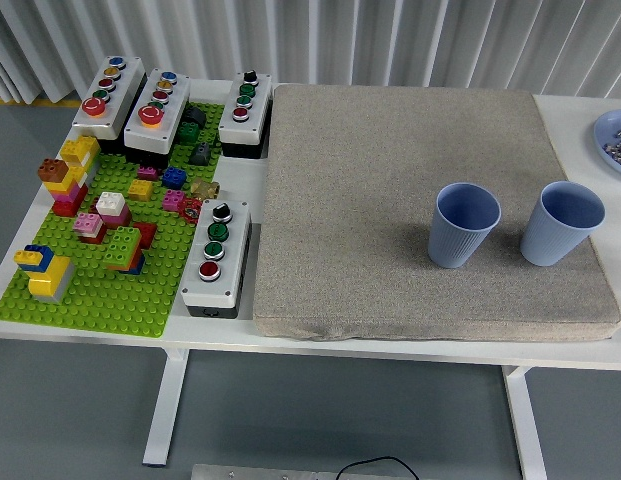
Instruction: Pick cup pour cup place
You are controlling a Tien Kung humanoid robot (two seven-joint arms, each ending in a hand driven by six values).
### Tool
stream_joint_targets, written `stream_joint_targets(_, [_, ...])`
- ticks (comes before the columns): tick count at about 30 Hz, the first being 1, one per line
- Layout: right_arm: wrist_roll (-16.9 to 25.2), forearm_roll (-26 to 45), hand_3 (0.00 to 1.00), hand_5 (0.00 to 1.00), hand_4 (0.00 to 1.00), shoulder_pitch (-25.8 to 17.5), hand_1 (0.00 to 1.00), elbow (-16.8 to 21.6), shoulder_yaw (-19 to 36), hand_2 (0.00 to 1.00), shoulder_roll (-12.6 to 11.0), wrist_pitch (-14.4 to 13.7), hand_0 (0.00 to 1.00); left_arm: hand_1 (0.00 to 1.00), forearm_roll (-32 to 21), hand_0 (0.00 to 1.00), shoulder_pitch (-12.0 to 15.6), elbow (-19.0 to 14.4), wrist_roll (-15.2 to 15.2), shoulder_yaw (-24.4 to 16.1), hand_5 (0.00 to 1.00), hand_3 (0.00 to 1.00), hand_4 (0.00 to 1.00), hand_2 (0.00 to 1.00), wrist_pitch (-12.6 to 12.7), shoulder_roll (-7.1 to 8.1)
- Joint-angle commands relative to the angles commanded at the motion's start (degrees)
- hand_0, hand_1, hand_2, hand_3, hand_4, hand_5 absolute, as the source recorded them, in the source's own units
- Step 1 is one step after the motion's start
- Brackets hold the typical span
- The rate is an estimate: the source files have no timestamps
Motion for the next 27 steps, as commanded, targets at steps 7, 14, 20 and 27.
stream_joint_targets(7, [0.00, 0.08, 0.750, 0.954, 0.702, 0.04, 0.763, -0.01, -0.07, 0.710, 0.02, 0.02, 0.865, 0.728, 0.09, 0.699, -0.03, 0.02, 0.00, -0.05, 0.927, 0.626, 0.486, 0.734, 0.00, -0.02])
stream_joint_targets(14, [-0.12, 0.11, 0.749, 0.956, 0.701, 0.00, 0.763, 0.09, 0.70, 0.710, -0.29, 0.03, 0.866, 0.728, 1.11, 0.697, -0.17, 0.06, 0.12, -0.53, 0.927, 0.627, 0.486, 0.733, -0.01, -0.12])
stream_joint_targets(20, [-0.16, 0.01, 0.750, 0.958, 0.700, 0.02, 0.763, 0.07, 0.85, 0.710, -0.32, 0.00, 0.865, 0.728, 1.35, 0.698, -0.26, 0.04, 0.19, -0.67, 0.926, 0.627, 0.486, 0.734, -0.02, -0.10])
stream_joint_targets(27, [-0.32, -0.14, 0.750, 0.957, 0.700, -0.08, 0.763, 0.15, 0.90, 0.710, -0.31, 0.36, 0.865, 0.728, 0.53, 0.698, -0.25, 0.09, 0.03, -0.16, 0.926, 0.626, 0.486, 0.733, -0.01, -0.12])
